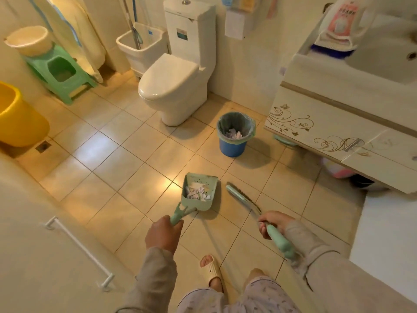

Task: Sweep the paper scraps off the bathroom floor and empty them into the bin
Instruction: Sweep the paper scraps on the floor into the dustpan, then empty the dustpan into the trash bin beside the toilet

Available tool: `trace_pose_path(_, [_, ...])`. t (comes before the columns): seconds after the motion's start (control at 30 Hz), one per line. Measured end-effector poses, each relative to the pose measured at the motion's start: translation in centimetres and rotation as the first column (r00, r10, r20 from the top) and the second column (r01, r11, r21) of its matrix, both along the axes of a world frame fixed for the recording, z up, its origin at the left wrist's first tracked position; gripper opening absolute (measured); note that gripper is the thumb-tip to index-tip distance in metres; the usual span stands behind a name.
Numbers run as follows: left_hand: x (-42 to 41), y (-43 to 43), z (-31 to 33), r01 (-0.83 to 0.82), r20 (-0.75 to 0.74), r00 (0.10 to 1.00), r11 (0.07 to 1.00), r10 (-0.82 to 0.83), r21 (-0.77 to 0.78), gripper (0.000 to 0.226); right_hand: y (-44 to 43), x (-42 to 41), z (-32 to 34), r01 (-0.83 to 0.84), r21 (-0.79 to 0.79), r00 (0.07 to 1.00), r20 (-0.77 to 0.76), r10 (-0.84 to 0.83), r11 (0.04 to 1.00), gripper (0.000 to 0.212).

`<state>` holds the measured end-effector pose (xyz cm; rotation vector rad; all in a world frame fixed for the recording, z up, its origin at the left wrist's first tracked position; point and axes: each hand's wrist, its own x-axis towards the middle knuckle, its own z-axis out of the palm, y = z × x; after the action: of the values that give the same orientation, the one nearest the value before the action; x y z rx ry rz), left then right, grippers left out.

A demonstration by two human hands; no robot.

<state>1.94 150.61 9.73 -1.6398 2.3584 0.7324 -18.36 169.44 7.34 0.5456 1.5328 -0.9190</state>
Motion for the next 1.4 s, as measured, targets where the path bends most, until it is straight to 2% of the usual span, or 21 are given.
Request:
trace_pose_path(0.1, [-0.5,-0.9,0.1,-0.071,-0.048,0.996,0.997,0.072,0.013,0.035,-1.0,0.8,-0.1,0.095,-0.02,0.995,0.029,-0.095,0.995,0.029])
trace_pose_path(0.23, [-1.3,-2.2,0.6,-0.197,-0.155,0.967,0.979,0.203,0.059,0.037,-2.2,-0.3,0.9,-0.045,0.023,0.998,-0.053,0.046,0.999,0.031])
trace_pose_path(0.3, [-2.3,-2.7,1.1,-0.185,-0.165,0.969,0.983,0.186,0.024,0.037,-2.8,-1.6,2.1,-0.056,-0.016,0.994,-0.099,0.054,0.998,0.029])
trace_pose_path(0.43, [-4.9,-2.9,2.9,-0.117,-0.206,0.973,0.991,0.101,-0.065,0.036,-3.7,-3.6,3.0,-0.004,-0.148,0.975,-0.22,-0.029,0.989,0.022])
trace_pose_path(0.57, [-6.8,-2.8,4.2,-0.086,-0.202,0.978,0.987,0.058,-0.132,0.036,-3.6,-5.6,2.1,0.077,-0.093,0.992,-0.096,-0.086,0.993,0.03])
trace_pose_path(0.67, [-7.8,-3.4,4.8,-0.159,-0.216,0.969,0.973,0.122,-0.165,0.037,-2.4,-6.3,1.2,0.191,-0.125,0.982,0.027,-0.189,0.974,0.03])
trace_pose_path(0.8, [-9.2,-4.0,5.7,-0.235,-0.248,0.951,0.955,0.186,-0.181,0.041,-2.0,-6.0,-0.4,0.249,-0.126,0.968,0.073,-0.241,0.96,0.032])
trace_pose_path(0.9, [-10.0,-4.2,6.5,-0.156,-0.231,0.968,0.955,0.097,-0.251,0.04,-2.9,-5.2,-0.7,0.285,-0.148,0.952,0.157,-0.262,0.947,0.027])
trace_pose_path(1.07, [-11.7,-4.5,8.1,-0.076,-0.206,0.979,0.906,-0.012,-0.416,0.039,-5.5,-4.8,0.1,0.325,-0.195,0.939,0.184,-0.291,0.925,0.023])
trace_pose_path(1.2, [-13.3,-4.8,9.5,0.106,-0.133,0.97,0.847,-0.203,-0.521,0.037,-6.7,-4.9,1.0,0.364,-0.22,0.92,0.234,-0.314,0.905,0.02])
trace_pose_path(1.27, [-13.8,-5.0,9.8,0.266,-0.069,0.926,0.772,-0.371,-0.578,0.033,-6.9,-4.9,1.2,0.389,-0.219,0.91,0.241,-0.337,0.895,0.017])
trace_pose_path(1.33, [-14.0,-5.0,9.9,0.429,0.025,0.836,0.625,-0.548,-0.652,0.029,-6.8,-4.8,1.2,0.402,-0.211,0.906,0.236,-0.352,0.891,0.018])
trace_pose_path(1.4, [-14.1,-5.0,9.5,0.52,0.117,0.769,0.509,-0.628,-0.686,0.027,-6.4,-4.6,1.2,0.399,-0.207,0.908,0.229,-0.352,0.893,0.018])
